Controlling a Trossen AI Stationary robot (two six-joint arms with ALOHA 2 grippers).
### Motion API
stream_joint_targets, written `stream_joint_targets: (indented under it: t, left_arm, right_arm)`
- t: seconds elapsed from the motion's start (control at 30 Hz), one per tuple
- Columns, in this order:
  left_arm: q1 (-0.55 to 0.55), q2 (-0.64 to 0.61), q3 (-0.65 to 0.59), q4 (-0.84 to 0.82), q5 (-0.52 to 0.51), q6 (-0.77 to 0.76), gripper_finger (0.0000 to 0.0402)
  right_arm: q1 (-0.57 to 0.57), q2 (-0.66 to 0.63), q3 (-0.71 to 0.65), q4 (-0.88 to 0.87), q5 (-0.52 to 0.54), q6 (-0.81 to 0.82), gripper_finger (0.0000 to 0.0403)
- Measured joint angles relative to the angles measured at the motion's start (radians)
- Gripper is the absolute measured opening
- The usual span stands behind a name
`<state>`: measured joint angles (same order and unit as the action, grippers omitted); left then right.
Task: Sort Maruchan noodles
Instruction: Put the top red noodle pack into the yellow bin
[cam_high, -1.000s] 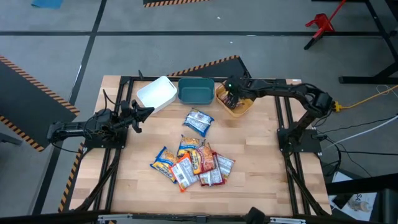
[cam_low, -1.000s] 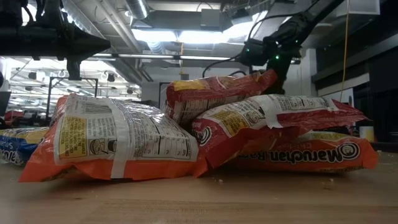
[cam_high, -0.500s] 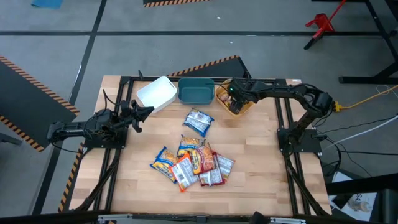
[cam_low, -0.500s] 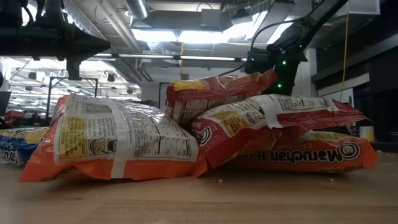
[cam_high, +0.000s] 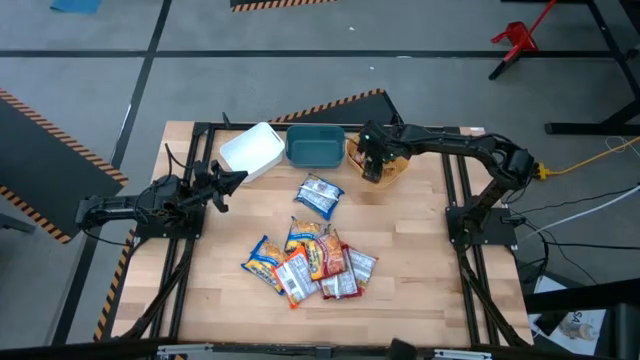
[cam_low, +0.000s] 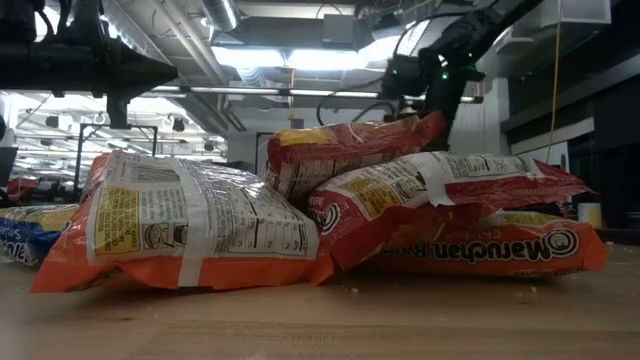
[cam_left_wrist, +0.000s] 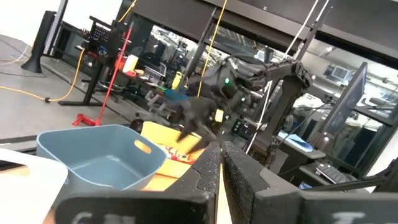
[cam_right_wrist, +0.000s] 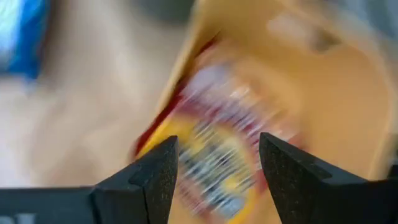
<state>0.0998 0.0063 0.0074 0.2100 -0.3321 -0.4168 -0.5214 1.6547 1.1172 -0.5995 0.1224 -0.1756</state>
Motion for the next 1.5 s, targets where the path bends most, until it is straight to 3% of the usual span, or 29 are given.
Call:
stream_joint_targets:
  t: [0.1, 0.47, 0.67, 0.8, 1.03, 1.27, 1.37, 1.5]
  left_arm:
    - [0.0, 0.0, 0.0, 0.0, 0.0, 0.0, 0.0011]
    - [0.0, 0.0, 0.0, 0.0, -0.013, 0.007, 0.0011]
    - [0.0, 0.0, 0.0, 0.0, -0.024, 0.007, 0.0011]
    - [0.0, 0.0, 0.0, 0.0, -0.025, 0.007, 0.0011]
    - [0.0, 0.0, 0.0, 0.0, -0.026, 0.007, 0.0011]
    - [0.0, 0.0, 0.0, 0.0, -0.026, 0.002, 0.0011]
    - [0.0, 0.0, 0.0, 0.0, -0.026, 0.002, 0.0011]
    - [0.0, 0.0, 0.0, 0.0, -0.026, 0.001, 0.0011]
  right_arm:
    - [-0.012, 0.0, 0.0, 0.073, 0.084, -0.017, 0.0211]
    - [-0.022, 0.1, 0.0, 0.103, 0.099, -0.042, 0.0211]
    - [-0.022, 0.129, 0.0, 0.081, 0.336, 0.056, 0.0211]
    - [-0.022, 0.121, 0.008, 0.017, 0.365, 0.174, 0.0211]
    - [-0.022, 0.121, 0.079, -0.054, 0.145, 0.202, 0.0211]
    - [-0.021, 0.118, 0.165, -0.123, 0.066, 0.137, 0.0211]
    - [-0.012, 0.096, 0.223, -0.171, -0.098, 0.104, 0.0211]
    - [0.048, 0.065, 0.252, -0.181, -0.428, 0.112, 0.0211]
